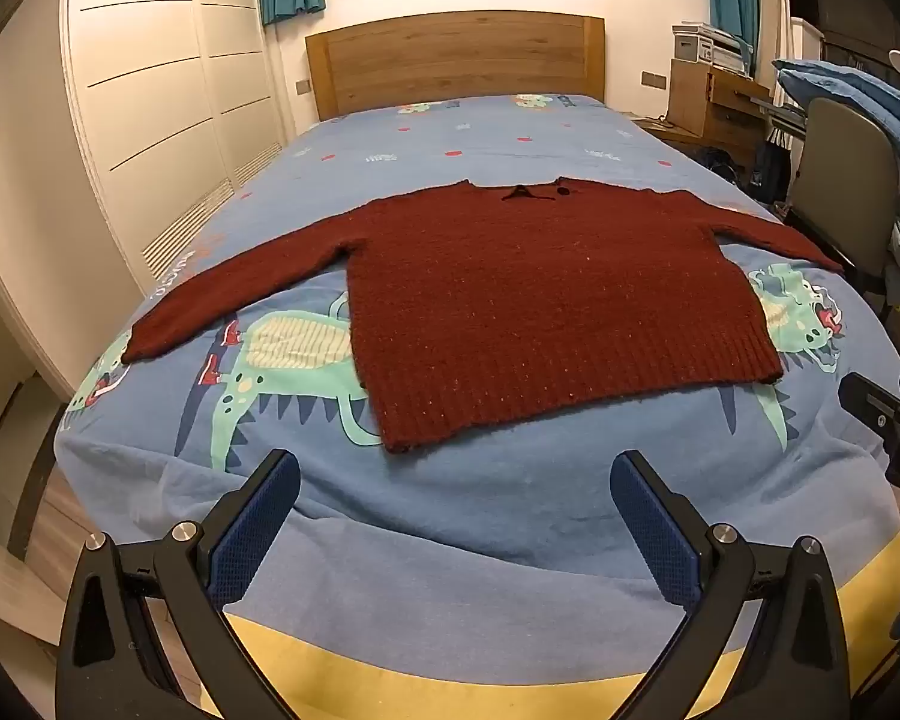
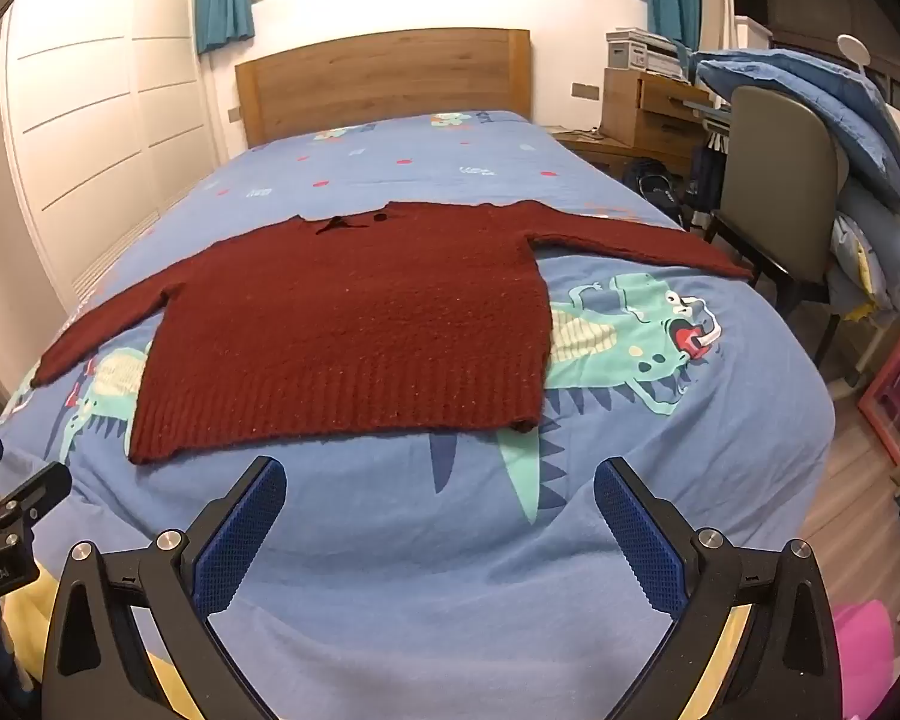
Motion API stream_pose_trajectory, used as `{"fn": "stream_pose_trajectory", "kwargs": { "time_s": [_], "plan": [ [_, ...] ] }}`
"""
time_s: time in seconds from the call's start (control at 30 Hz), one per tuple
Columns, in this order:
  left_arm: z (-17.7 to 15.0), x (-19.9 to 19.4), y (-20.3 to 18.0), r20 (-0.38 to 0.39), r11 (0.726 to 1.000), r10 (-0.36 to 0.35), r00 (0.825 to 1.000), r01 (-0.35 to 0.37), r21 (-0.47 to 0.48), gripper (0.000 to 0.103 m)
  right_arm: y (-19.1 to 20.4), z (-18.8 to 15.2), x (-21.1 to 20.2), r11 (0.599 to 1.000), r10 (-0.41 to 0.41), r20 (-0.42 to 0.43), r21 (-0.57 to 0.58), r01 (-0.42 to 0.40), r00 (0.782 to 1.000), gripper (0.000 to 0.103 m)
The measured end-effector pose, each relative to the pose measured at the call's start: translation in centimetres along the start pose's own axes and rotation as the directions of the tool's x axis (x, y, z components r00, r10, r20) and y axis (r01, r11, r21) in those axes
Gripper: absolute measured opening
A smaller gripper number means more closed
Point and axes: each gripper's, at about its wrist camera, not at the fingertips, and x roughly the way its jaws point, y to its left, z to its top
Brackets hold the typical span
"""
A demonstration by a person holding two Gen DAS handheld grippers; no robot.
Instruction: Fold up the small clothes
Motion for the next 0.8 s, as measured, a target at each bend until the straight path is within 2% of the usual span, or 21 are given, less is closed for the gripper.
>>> {"fn": "stream_pose_trajectory", "kwargs": {
  "time_s": [0.57,0.8],
  "plan": [
    [-0.1,-0.6,0.3,0.025,0.999,-0.020,0.999,0.021,-0.041,0.102,0.0,0.1,-0.3,1.000,-0.003,0.013,-0.006,0.003,1.000,0.103],
    [0.0,-1.1,0.2,0.035,0.999,-0.006,0.999,0.008,-0.048,0.102,-0.2,0.3,-0.6,1.000,-0.004,0.023,-0.006,0.004,1.000,0.103]
  ]
}}
